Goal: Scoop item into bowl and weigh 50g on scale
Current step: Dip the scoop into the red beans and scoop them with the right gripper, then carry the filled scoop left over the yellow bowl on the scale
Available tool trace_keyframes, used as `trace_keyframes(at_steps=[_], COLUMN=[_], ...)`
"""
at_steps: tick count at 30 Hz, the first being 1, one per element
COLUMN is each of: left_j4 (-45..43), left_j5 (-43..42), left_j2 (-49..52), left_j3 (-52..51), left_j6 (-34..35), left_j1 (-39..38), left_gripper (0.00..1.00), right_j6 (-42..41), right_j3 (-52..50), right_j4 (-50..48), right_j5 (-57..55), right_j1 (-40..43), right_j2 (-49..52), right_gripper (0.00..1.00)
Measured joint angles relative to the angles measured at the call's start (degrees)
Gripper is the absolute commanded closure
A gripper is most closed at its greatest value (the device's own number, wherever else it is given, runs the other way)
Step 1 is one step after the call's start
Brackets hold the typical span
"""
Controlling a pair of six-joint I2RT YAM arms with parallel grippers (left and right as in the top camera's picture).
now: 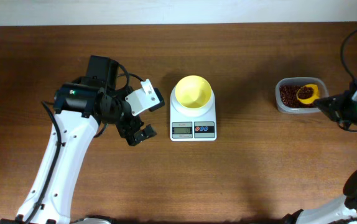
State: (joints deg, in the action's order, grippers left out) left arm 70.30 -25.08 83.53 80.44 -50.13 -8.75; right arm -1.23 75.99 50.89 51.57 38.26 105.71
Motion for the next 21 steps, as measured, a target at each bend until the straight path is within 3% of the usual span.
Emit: trace_keyframes(at_steps=[21], left_j4=[-0.02], left_j5=[0.0], left_j2=[0.0], left_j3=[0.0], left_j6=[0.0], left_j1=[0.0], left_gripper=[0.01], right_j6=[2.89], right_j3=[-0.04], right_j4=[0.79], right_j5=[17.0], right_j1=[-0.72], right_j2=[0.0], right_gripper=[0.96])
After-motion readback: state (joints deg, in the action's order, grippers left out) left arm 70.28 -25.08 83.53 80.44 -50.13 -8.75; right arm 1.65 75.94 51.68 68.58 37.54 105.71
